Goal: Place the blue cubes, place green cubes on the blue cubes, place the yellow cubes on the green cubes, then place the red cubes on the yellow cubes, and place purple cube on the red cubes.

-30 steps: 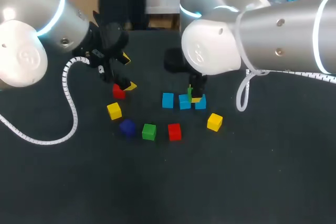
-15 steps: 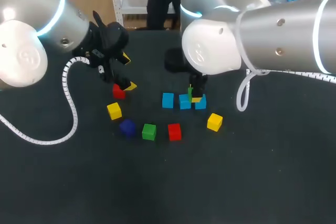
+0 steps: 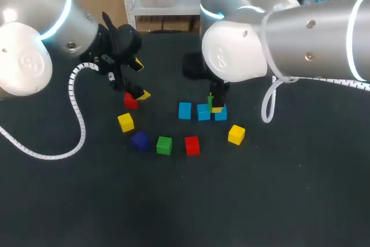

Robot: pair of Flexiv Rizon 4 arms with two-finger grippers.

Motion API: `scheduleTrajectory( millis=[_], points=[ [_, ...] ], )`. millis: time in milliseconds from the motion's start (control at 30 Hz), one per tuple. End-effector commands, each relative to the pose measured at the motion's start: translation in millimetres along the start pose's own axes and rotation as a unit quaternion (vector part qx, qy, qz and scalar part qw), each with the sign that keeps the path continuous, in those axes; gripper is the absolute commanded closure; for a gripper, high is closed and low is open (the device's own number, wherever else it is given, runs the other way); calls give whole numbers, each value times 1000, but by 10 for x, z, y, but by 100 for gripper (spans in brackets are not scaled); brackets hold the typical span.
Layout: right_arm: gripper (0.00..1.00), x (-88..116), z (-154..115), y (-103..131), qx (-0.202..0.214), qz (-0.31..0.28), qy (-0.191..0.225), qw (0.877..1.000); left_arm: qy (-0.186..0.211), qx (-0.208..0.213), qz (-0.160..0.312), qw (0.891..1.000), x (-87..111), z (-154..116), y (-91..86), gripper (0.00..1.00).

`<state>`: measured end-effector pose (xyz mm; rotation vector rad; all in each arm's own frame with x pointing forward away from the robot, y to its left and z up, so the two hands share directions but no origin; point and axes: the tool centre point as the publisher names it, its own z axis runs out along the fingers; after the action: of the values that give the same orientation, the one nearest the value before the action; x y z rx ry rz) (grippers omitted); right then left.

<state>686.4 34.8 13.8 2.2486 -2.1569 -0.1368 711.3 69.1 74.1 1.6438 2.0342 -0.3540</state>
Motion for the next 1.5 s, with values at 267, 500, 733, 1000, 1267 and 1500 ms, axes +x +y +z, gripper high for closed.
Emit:
scheduleTrajectory(
  millis=[267, 500, 733, 1000, 1267, 1500],
  points=[
    [85, 19, -17, 3, 3, 3, -3, 1000, -4, 1, 2, 1000, 20, 0, -1, 0],
    [83, 13, -3, 18, 2, 3, -3, 1000, -4, 1, 2, 1000, 20, 0, -1, 0],
    [82, 10, 10, 17, 0, 3, -1, 1000, -4, 1, 2, 1000, 20, 0, -1, 0],
    [50, 3, -11, 10, 2, 2, -1, 1000, -4, 1, 2, 1000, 20, 0, -1, 0],
    [0, 9, -47, 11, 7, 6, -7, 1000, -4, 1, 2, 1000, 20, 0, -1, 0],
    [0, 133, -365, -19, 41, 30, -57, 997, -4, 1, 2, 1000, 20, 0, -1, 0]
  ],
)
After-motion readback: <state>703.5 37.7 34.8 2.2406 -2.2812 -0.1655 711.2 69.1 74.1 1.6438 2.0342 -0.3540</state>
